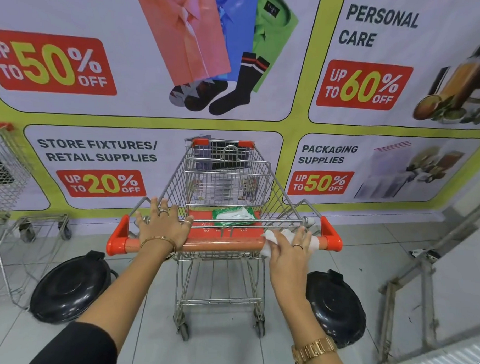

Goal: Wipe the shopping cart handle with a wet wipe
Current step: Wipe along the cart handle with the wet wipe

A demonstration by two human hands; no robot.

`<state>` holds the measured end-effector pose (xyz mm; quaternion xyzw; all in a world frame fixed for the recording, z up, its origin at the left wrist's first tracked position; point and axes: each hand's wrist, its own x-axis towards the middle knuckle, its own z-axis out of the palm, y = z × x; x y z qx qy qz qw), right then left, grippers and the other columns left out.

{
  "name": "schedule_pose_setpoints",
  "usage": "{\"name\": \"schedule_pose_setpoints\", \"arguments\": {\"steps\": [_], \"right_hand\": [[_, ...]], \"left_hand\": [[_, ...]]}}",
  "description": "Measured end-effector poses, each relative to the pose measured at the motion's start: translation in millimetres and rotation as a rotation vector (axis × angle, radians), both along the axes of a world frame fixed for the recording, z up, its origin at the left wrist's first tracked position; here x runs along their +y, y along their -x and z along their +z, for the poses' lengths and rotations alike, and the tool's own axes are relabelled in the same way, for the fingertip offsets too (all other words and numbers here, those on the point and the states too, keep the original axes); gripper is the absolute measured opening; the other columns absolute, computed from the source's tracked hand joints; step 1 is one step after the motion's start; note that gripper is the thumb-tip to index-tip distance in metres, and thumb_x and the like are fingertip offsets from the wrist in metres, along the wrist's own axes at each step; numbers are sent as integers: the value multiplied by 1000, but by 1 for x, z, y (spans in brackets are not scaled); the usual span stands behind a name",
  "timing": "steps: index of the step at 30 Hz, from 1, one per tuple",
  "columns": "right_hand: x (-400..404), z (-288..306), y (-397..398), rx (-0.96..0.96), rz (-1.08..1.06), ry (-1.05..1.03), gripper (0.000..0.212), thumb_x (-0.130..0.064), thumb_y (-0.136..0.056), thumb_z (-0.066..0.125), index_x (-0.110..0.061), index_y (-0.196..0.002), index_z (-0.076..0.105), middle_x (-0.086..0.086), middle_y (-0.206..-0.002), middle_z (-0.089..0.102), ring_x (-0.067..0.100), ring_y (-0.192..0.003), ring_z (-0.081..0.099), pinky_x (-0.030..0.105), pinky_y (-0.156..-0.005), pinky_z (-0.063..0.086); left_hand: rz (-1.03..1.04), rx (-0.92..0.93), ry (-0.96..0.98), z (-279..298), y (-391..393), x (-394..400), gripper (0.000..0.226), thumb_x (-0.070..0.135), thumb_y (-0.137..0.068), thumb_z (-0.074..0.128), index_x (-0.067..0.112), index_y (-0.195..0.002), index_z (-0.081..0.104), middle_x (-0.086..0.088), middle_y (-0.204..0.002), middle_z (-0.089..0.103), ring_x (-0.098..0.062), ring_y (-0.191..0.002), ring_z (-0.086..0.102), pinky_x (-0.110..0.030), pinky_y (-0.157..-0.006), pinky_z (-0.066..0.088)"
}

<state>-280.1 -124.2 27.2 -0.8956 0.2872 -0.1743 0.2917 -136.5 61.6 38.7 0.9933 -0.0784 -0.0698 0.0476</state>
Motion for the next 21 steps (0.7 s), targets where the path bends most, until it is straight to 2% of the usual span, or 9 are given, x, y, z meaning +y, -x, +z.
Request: {"name": "schedule_pose_setpoints", "arguments": {"steps": [2,4,6,7,9,12,15,17,21], "right_hand": [[7,2,1,-74,-60,-49,35,-18,-94,44,-16,-129,49,22,-153,10,35,-142,9,49,-107,34],[13,6,2,-113,-85,-56,33,-16,-93,47,-11,-126,49,21,-147,31,36,-134,30,46,-94,46],[16,11,-1,-120,-51,-20,29,-11,-91,49,-8,-119,52,18,-120,57,36,-114,51,43,-80,51],[16,14,-4,-127,-8,-2,25,-7,-90,50,-7,-115,54,15,-108,62,35,-104,56,41,-74,51],[19,16,-11,-147,82,31,24,3,-87,51,-6,-109,55,12,-105,62,33,-96,58,40,-70,51],[23,17,-15,-194,132,106,34,10,-81,55,-2,-112,55,13,-121,53,31,-99,58,42,-78,55],[16,16,-12,-139,30,106,24,-9,-86,57,-4,-110,60,12,-116,60,29,-112,48,37,-84,47],[4,14,-9,-80,-65,157,25,-22,-88,57,-7,-105,66,10,-106,69,28,-108,50,39,-82,46],[-18,13,3,-61,-248,106,27,-20,-87,58,-4,-107,66,14,-107,67,30,-102,52,39,-76,49]], "left_hand": [[-1,-7,-1,0,1,-1,66,55,-95,20,19,-149,20,-5,-161,3,-26,-148,-9,-56,-116,-1],[-2,-13,-5,1,1,-1,65,55,-95,21,18,-149,21,-6,-161,4,-26,-148,-8,-56,-116,-1],[-3,-13,-7,2,1,-1,65,55,-95,21,18,-149,21,-6,-161,4,-26,-148,-8,-56,-116,0],[-2,-12,-8,1,0,-1,65,55,-95,21,19,-149,21,-6,-160,5,-26,-148,-8,-56,-117,0],[2,-8,-8,0,0,0,65,55,-95,21,19,-149,20,-6,-160,4,-25,-148,-8,-55,-117,0],[3,-1,-8,-1,-2,0,65,55,-95,21,19,-150,19,-6,-161,2,-25,-148,-10,-55,-117,0],[3,0,-1,-1,-1,0,66,55,-95,22,19,-150,19,-6,-160,4,-26,-148,-10,-55,-117,0],[2,-1,1,-1,-1,0,66,55,-95,22,18,-149,20,-6,-160,4,-26,-148,-9,-55,-117,0],[6,-3,6,0,0,0,65,54,-95,22,17,-149,20,-6,-160,5,-25,-148,-9,-55,-117,1]]}}
